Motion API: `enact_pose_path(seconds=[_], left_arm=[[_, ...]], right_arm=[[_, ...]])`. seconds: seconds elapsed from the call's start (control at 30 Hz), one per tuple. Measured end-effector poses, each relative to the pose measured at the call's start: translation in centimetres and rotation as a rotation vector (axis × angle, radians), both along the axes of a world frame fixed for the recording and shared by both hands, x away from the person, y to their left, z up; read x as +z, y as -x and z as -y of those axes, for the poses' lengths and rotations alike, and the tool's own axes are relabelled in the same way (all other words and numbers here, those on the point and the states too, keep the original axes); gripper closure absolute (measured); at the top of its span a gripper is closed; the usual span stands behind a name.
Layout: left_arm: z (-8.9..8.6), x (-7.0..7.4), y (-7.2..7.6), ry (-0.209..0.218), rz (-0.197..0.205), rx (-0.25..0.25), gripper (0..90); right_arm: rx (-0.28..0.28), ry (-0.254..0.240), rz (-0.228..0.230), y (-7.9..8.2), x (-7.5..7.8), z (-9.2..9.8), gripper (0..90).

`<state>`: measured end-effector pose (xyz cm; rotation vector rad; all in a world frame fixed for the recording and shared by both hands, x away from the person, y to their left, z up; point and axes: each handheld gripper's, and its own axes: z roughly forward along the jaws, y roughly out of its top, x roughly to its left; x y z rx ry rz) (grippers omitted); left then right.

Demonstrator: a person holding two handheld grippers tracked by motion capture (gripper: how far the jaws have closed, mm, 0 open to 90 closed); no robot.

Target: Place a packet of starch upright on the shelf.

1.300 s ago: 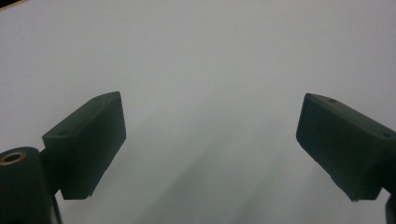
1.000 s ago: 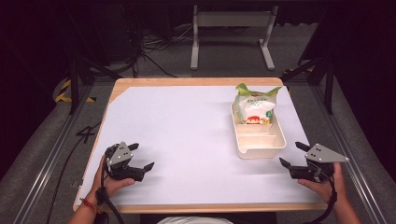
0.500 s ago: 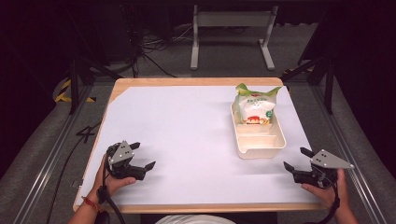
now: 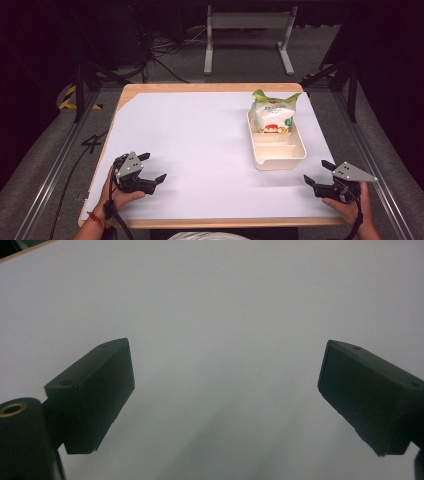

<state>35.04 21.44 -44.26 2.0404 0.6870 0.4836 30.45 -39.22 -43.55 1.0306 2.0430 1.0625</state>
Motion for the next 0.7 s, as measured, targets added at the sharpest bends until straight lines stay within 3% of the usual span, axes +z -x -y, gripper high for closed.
enact_pose_path(seconds=[0.2,0.7], left_arm=[[-0.39,0.14,0.21,0.012,0.011,0.007,8.9],[-0.17,0.1,0.1,0.008,0.006,0.007,8.9]], right_arm=[[0.018,0.029,-0.001,-0.03,-0.1,-0.75,16.8],[0.029,0.024,-0.001,0.05,-0.17,-0.85,16.8]])
